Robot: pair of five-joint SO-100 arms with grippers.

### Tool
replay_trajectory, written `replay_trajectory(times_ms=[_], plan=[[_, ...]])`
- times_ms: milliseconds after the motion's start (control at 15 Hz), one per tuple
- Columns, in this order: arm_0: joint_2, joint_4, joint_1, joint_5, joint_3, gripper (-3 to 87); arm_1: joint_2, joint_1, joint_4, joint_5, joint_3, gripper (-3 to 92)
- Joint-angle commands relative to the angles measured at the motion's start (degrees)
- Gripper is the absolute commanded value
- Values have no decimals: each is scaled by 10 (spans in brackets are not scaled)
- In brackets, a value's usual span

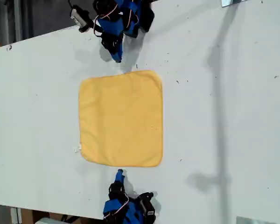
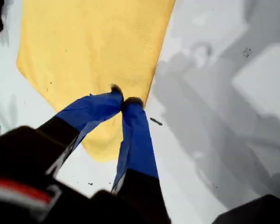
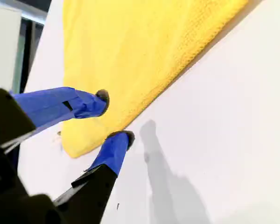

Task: Grasp corners of a square towel and fold twice.

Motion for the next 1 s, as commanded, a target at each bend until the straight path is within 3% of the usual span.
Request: replay_trajectory(times_ms=[0,67,133,200,267,467,533,600,667,867,933], plan=[[4,12,-116,-230,-20,488,-2,56,4,-62,-16,69],[5,20,-108,-224,-22,432,-2,62,4,-65,-16,24],[5,-18,-71,-154,-21,302,-2,71,3,-84,-16,0],[5,-23,-49,-146,-22,85,-2,83,-1,-120,-16,0],[5,-31,-49,-134,-18,-14,-2,85,-3,-130,-15,0],[5,-21,-54,-161,-14,70,-2,89,-1,-168,-21,6],[5,-11,-54,-171,-15,129,-2,65,-3,-172,-19,71],[5,-39,-44,-140,-9,153,-4,19,-71,-241,-6,170],[5,-63,-41,-134,1,162,-52,-28,-117,-257,-17,197],[4,-79,-40,-140,5,172,-579,-152,-196,-301,-249,236],[4,-74,-40,-145,5,170,-662,-183,-203,-306,-301,239]])
